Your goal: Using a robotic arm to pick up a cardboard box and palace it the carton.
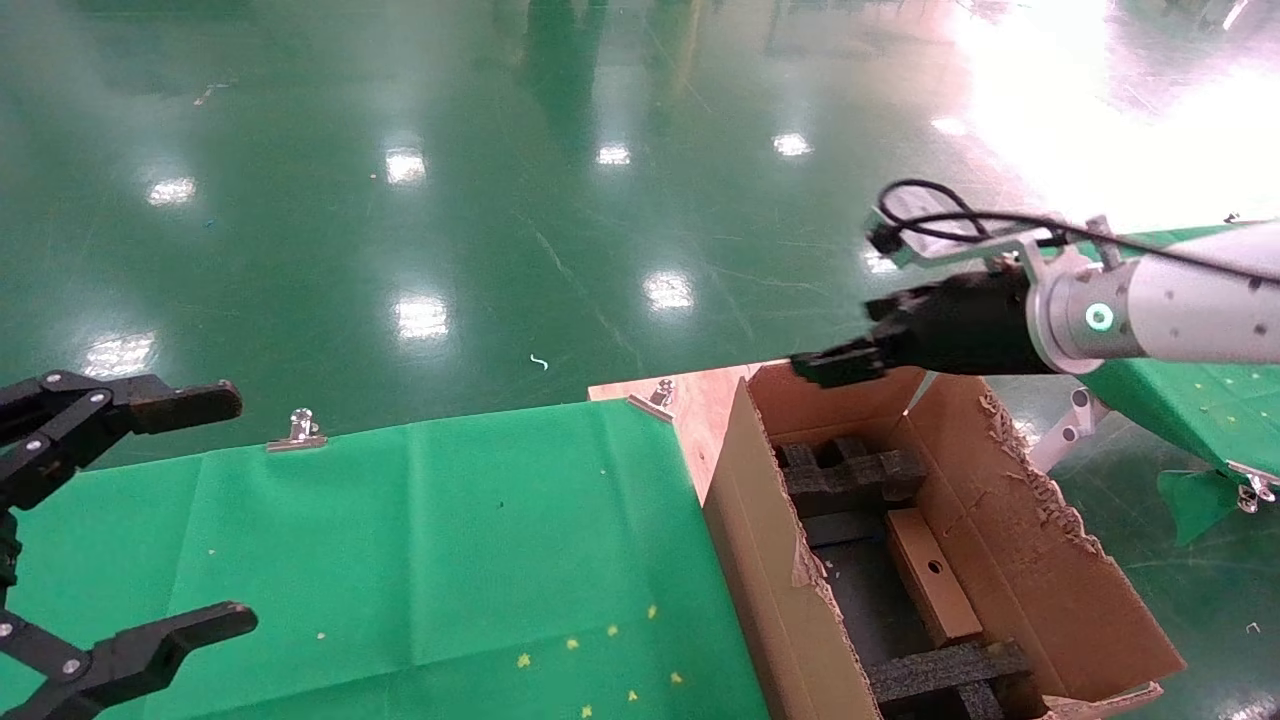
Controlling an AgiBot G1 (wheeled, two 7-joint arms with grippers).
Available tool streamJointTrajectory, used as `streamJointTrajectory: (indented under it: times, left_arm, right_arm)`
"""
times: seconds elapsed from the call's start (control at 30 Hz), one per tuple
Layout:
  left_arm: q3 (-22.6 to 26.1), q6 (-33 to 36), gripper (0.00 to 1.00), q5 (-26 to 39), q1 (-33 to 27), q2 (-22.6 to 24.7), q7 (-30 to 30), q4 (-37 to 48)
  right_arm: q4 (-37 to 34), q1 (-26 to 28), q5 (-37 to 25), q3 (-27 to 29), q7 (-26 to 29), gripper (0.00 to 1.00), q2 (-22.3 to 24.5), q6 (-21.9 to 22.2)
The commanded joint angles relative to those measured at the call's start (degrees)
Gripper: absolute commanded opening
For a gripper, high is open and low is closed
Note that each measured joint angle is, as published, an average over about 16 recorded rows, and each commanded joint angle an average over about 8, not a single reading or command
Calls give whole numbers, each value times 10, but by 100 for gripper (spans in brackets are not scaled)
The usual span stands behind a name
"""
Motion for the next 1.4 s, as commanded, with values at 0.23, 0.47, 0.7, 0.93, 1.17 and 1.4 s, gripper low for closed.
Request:
streamJointTrajectory:
  times: [0.23,0.47,0.7,0.93,1.17,1.4]
  left_arm:
    - [0,0,100,0,0,0,0,0]
    - [0,0,100,0,0,0,0,0]
    - [0,0,100,0,0,0,0,0]
    - [0,0,100,0,0,0,0,0]
    - [0,0,100,0,0,0,0,0]
    - [0,0,100,0,0,0,0,0]
  right_arm:
    - [7,9,93,31,-59,100,4,-39]
    - [3,-8,79,42,-59,100,0,-38]
    - [-2,-74,110,138,-121,100,-9,-84]
    - [-9,-151,144,246,-191,100,-20,-135]
    - [-15,-228,179,356,-262,100,-31,-187]
    - [-21,-305,213,465,-332,100,-41,-239]
